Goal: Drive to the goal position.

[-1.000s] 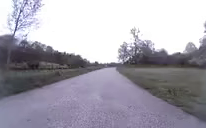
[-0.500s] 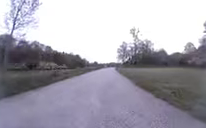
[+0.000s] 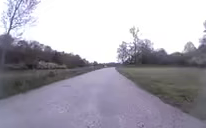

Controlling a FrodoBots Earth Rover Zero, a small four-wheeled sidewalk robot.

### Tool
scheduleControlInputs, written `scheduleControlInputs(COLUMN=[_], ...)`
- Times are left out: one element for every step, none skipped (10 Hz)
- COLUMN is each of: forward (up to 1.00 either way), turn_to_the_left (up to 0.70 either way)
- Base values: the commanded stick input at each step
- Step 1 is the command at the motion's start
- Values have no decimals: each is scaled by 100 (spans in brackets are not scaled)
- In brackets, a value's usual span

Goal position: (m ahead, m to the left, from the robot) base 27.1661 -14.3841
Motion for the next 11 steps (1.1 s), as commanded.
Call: scheduleControlInputs(forward=[70, 70, 70, 70, 70, 80, 85, 85, 85, 85, 85], turn_to_the_left=[0, 0, 0, 0, 0, 0, 0, 0, 0, 0, 0])
